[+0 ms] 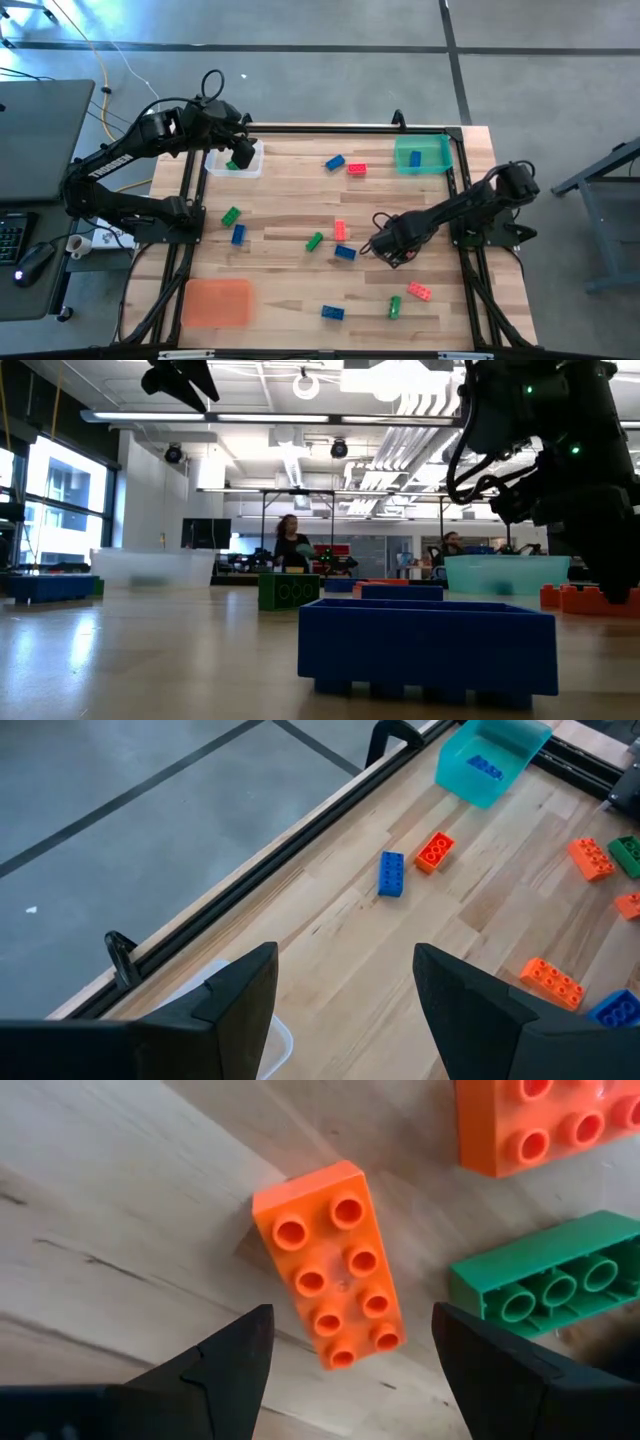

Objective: Sort & place blocks by color
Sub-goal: Put the orange game piece into the orange bin

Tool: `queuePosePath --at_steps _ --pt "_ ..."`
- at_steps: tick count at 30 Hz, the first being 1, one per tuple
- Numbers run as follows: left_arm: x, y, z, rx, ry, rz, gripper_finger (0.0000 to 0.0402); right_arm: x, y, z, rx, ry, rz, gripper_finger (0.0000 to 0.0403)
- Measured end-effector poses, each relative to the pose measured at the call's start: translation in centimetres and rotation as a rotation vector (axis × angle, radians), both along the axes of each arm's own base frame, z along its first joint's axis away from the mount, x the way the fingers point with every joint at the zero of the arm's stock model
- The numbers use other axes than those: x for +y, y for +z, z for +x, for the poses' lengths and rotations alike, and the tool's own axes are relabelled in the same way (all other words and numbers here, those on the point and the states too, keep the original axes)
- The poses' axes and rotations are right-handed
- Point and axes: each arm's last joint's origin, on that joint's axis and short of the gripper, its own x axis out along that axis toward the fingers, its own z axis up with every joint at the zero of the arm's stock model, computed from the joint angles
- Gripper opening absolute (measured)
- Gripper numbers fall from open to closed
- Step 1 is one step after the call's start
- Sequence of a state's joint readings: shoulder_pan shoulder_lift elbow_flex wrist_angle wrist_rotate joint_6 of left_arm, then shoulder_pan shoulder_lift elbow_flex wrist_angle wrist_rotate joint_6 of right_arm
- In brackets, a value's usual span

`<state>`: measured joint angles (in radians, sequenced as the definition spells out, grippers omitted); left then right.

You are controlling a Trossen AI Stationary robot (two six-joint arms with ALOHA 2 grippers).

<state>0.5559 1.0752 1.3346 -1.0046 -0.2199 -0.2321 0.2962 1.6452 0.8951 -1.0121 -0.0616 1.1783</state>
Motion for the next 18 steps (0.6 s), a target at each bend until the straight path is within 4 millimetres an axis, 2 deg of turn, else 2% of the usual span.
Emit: queuePosePath --at_steps 7,10,13,18 --pt "0.0 0.0 0.0 0.0 0.0 0.0 0.0223 0.2 -1.1 0.4 0.019 0.004 0.01 0.026" --pt "0.0 0.0 0.0 0.0 0.0 0.0 0.0223 0.3 -1.3 0.7 0.021 0.002 0.02 0.0245" --pt "0.0 0.0 0.0 0.0 0.0 0.0 0.0223 0.3 -1.5 0.7 0.023 -0.006 0.02 0.0205" --pt "0.0 0.0 0.0 0.0 0.0 0.0 0.0223 0.3 -1.4 0.8 0.023 -0.023 0.02 0.0109"
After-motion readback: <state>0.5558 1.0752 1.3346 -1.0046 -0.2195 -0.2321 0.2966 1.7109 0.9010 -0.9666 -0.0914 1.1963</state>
